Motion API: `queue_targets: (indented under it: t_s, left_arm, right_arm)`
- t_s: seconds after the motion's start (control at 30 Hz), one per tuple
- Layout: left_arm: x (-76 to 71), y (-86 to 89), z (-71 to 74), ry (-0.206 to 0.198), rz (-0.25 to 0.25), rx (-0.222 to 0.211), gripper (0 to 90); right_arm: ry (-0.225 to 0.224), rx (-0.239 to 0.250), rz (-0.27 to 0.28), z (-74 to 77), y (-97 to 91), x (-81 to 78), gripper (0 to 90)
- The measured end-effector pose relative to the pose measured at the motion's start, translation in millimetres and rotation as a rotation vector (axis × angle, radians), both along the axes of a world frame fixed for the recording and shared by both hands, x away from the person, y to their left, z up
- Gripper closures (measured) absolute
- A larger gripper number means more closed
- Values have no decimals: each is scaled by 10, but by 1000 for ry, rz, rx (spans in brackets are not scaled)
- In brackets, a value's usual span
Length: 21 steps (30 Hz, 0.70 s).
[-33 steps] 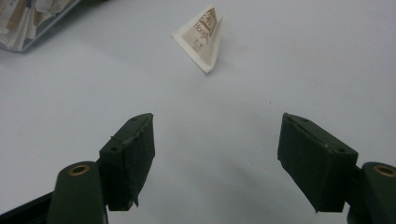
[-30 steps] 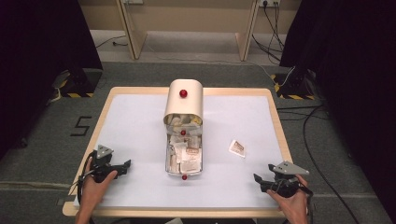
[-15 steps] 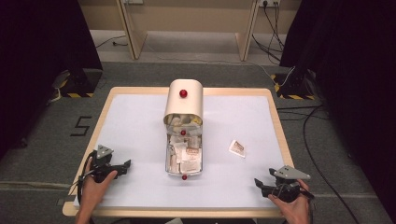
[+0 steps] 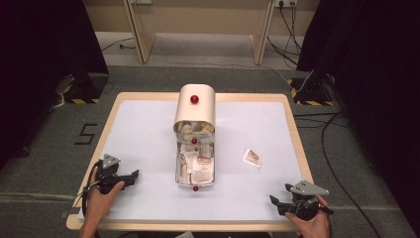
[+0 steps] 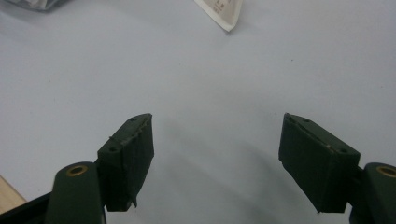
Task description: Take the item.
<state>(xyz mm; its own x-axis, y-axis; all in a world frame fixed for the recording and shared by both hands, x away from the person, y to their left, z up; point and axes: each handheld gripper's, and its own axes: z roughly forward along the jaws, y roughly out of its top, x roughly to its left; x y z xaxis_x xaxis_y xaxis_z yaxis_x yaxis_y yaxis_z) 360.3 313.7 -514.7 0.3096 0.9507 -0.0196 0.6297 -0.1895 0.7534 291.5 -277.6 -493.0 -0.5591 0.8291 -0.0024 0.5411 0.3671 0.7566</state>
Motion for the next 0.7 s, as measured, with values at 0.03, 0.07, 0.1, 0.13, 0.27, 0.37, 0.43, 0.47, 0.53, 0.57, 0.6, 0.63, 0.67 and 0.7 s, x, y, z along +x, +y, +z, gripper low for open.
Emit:
queue_targets:
  t_s: [0.03,0.07,0.1,0.13,0.27,0.37,0.43,0.47,0.53,0.57,0.6,0.63,0.67,0.7]
  left_arm:
    - [0,0,0,0,0,0,113]
    - [0,0,0,0,0,0,113]
    - [0,0,0,0,0,0,113]
    - [0,0,0,0,0,0,113]
    - [0,0,0,0,0,0,113]
    - [0,0,0,0,0,0,113]
    - [0,0,0,0,0,0,113]
    - [0,0,0,0,0,0,113]
    - [0,0,0,0,0,0,113]
    - [0,0,0,0,0,0,113]
    - [0,0,0,0,0,0,113]
    - [0,0,0,0,0,0,113]
    - [0,0,0,0,0,1,113]
    - [0,0,0,0,0,0,113]
  right_arm:
    - [4,-2,3,-11,-3,1,266]
    - [9,-7,4,-20,-5,1,265]
    - [15,-12,8,-32,-5,-2,264]
    - [20,-17,11,-38,-7,-4,263]
    - [36,-53,18,-65,6,-19,247]
    - [29,-51,24,-69,4,-29,247]
    - [28,-47,22,-74,2,-34,246]
    - [28,-46,22,-76,1,-36,246]
    - [26,-45,22,-79,-1,-37,245]
    - [26,-44,22,-81,-1,-38,244]
    - [26,-44,22,-81,-2,-38,244]
    - [25,-43,23,-83,-3,-38,243]
    - [25,-43,24,-83,-5,-39,243]
    - [24,-43,24,-83,-5,-39,243]
